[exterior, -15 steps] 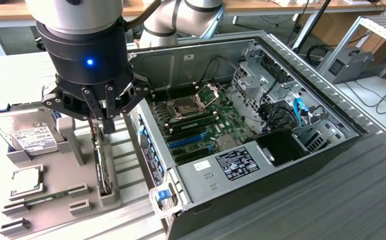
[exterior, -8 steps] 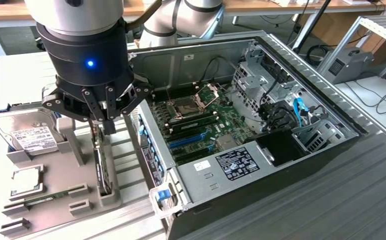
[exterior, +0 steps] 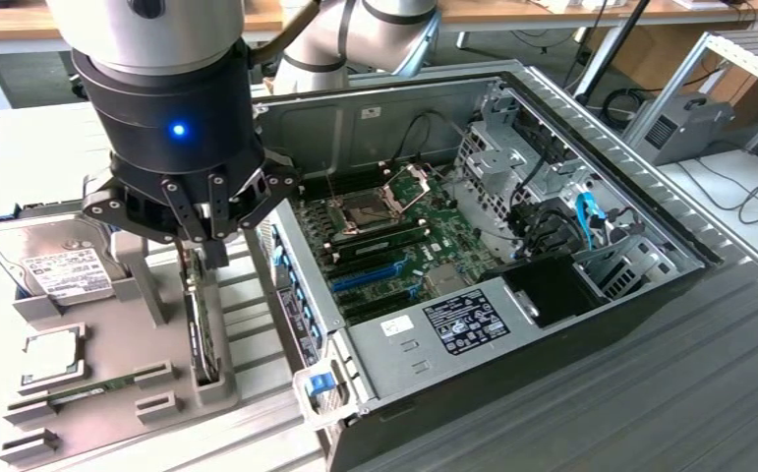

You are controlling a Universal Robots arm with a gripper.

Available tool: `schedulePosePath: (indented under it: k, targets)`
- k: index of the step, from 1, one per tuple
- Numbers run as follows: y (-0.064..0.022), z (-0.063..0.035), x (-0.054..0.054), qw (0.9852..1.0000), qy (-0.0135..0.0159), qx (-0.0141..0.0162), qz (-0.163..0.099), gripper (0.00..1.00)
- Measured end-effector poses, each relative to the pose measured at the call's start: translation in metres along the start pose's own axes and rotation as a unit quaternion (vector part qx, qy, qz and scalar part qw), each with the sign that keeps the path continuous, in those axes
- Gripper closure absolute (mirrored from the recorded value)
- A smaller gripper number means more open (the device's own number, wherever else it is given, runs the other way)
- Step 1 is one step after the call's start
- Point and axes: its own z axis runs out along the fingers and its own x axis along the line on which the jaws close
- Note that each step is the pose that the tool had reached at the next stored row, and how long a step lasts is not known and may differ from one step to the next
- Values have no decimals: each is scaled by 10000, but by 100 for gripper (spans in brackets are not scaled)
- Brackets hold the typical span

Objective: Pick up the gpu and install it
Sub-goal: 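Reach for the gpu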

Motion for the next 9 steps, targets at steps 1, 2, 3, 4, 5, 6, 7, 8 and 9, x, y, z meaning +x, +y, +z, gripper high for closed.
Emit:
schedulePosePath:
  k: [1, 2, 3, 4, 5, 6, 7, 8, 9]
  targets:
    - [-3, 1, 0, 10000, -1, 0, 0, 89]
    - [-5, 2, 0, 10000, -1, -1, 0, 89]
    - [-7, 2, -1, 10000, -1, -1, 0, 89]
    - [-10, 3, -1, 10000, -1, -1, 0, 89]
    - [-14, 3, -1, 10000, 0, -1, 0, 89]
    - [-17, 4, -1, 10000, 0, 0, 0, 89]
    - [-21, 4, -2, 10000, 0, 0, 0, 89]
    - [-26, 4, -2, 10000, 0, 0, 0, 89]
    - [-31, 5, -2, 10000, 0, 0, 0, 89]
